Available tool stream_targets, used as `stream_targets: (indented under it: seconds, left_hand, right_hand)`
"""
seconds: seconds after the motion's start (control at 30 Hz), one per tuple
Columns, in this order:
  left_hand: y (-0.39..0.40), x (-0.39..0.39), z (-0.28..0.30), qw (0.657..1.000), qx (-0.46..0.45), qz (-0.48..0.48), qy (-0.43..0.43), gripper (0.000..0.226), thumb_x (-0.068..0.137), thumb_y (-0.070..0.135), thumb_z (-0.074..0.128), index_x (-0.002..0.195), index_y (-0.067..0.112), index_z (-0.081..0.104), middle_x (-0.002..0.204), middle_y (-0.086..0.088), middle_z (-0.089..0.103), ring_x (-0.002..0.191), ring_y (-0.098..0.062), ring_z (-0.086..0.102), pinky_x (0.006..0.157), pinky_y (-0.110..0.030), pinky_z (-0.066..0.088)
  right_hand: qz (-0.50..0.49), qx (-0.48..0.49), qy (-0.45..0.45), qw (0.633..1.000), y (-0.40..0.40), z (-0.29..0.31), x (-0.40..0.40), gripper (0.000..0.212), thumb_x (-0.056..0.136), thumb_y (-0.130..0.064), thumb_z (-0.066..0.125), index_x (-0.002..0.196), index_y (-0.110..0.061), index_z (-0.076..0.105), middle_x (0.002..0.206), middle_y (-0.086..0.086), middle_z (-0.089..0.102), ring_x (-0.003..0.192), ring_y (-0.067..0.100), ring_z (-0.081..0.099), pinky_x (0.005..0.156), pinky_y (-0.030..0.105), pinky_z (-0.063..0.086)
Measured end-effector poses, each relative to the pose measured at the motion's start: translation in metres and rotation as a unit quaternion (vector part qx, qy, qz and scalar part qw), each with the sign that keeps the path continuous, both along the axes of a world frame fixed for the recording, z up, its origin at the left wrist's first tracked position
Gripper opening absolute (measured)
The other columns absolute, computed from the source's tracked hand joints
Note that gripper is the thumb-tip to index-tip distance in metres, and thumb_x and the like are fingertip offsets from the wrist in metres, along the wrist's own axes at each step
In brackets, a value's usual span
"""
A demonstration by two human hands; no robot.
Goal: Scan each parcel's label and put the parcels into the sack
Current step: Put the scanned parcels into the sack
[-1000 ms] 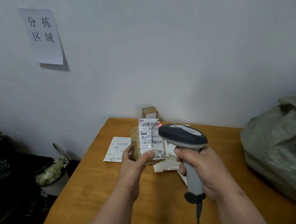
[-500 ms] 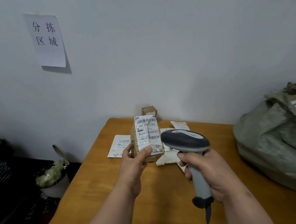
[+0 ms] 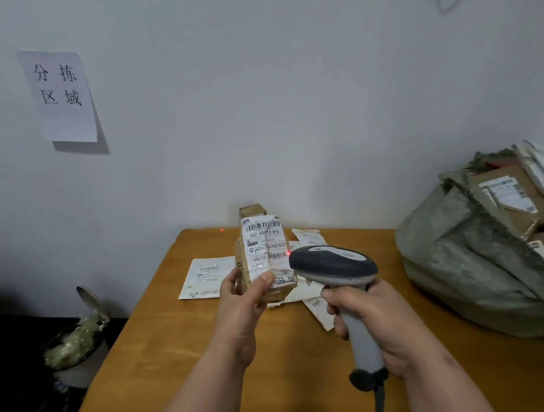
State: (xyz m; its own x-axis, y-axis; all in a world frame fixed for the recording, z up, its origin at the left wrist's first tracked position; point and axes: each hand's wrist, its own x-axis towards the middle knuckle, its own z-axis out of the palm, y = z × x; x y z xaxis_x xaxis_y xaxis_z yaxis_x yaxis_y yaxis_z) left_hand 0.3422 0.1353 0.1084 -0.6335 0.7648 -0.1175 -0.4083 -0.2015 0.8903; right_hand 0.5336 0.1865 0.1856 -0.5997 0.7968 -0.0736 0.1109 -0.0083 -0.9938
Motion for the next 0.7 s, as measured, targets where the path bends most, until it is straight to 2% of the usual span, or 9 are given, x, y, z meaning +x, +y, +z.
stream_targets:
  seconds: [0.17, 0.3, 0.5, 0.63, 0.7]
  left_hand:
    - [0.012, 0.033, 0.003, 1.0, -0.002, 0.004, -0.001, 0.098, 0.056, 0.031, 0.086, 0.143, 0.026, 0.04, 0.127, -0.006, 0.067, 0.103, -0.017, 0.071, 0.09, -0.034, 0.053]
    - [0.024, 0.07, 0.007, 1.0, -0.007, 0.002, 0.0, 0.096, 0.057, 0.032, 0.086, 0.142, 0.027, 0.042, 0.126, -0.004, 0.067, 0.096, -0.012, 0.073, 0.082, -0.031, 0.053]
    - [0.049, 0.126, 0.007, 1.0, -0.009, -0.007, -0.001, 0.1, 0.052, 0.034, 0.087, 0.141, 0.027, 0.042, 0.122, -0.004, 0.069, 0.094, -0.011, 0.073, 0.083, -0.032, 0.052]
    - [0.07, 0.159, 0.003, 1.0, -0.016, -0.023, -0.002, 0.097, 0.054, 0.035, 0.087, 0.14, 0.029, 0.042, 0.122, -0.004, 0.069, 0.095, -0.011, 0.073, 0.088, -0.034, 0.053]
    - [0.083, 0.172, 0.001, 0.999, -0.02, -0.034, -0.001, 0.095, 0.054, 0.036, 0.086, 0.138, 0.03, 0.043, 0.12, -0.003, 0.07, 0.094, -0.011, 0.073, 0.085, -0.032, 0.052]
  right_hand:
    - [0.001, -0.007, 0.006, 1.0, 0.011, 0.003, 0.034, 0.029, 0.065, -0.032, 0.077, 0.082, -0.01, 0.07, 0.071, 0.006, 0.065, 0.057, 0.017, 0.059, 0.057, 0.03, 0.049]
    - [-0.001, -0.013, 0.009, 1.0, 0.026, 0.005, 0.07, 0.02, 0.076, -0.024, 0.078, 0.086, -0.009, 0.069, 0.071, 0.007, 0.064, 0.056, 0.017, 0.058, 0.056, 0.029, 0.049]
    - [0.002, -0.016, 0.02, 1.0, 0.049, 0.009, 0.122, 0.007, 0.066, -0.029, 0.075, 0.068, -0.022, 0.073, 0.068, 0.004, 0.063, 0.055, 0.016, 0.057, 0.055, 0.026, 0.048]
    - [-0.039, -0.033, 0.014, 0.999, 0.068, 0.001, 0.157, 0.025, 0.065, -0.029, 0.078, 0.08, -0.009, 0.072, 0.072, 0.009, 0.065, 0.061, 0.019, 0.059, 0.062, 0.033, 0.049]
    - [-0.069, -0.034, 0.011, 0.997, 0.078, -0.003, 0.172, 0.017, 0.074, -0.023, 0.08, 0.082, -0.01, 0.073, 0.075, 0.01, 0.067, 0.063, 0.019, 0.061, 0.064, 0.035, 0.05]
